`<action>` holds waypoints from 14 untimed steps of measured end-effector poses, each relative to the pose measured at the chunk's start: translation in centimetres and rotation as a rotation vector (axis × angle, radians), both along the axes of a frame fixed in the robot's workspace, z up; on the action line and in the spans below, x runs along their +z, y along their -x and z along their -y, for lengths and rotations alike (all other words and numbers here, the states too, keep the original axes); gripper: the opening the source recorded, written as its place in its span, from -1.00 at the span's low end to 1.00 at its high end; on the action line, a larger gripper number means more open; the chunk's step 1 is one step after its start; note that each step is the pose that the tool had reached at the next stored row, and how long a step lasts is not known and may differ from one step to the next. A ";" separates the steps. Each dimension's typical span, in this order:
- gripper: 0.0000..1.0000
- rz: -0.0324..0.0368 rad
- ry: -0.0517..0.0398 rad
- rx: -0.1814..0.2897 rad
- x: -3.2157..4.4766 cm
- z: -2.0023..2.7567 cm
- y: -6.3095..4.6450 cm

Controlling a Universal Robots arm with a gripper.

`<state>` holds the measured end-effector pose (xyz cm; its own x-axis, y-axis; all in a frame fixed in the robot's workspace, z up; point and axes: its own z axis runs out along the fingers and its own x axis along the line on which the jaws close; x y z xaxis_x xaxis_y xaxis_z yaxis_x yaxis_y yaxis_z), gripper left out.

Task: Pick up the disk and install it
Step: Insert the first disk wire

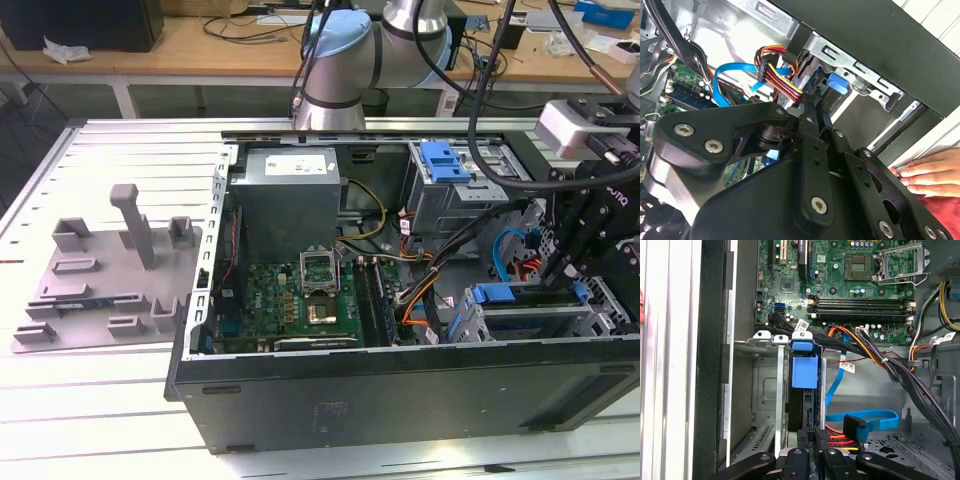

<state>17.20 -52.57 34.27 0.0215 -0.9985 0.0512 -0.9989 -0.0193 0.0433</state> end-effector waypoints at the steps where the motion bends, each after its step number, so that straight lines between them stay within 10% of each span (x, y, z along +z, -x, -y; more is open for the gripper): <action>1: -0.66 0.0000 0.0000 0.000 -0.01 0.00 0.0; 14: -0.66 0.0000 -0.0003 0.000 0.51 0.00 0.0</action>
<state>17.20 -52.57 34.78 0.0215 -0.9985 0.0509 -0.9989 -0.0193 0.0434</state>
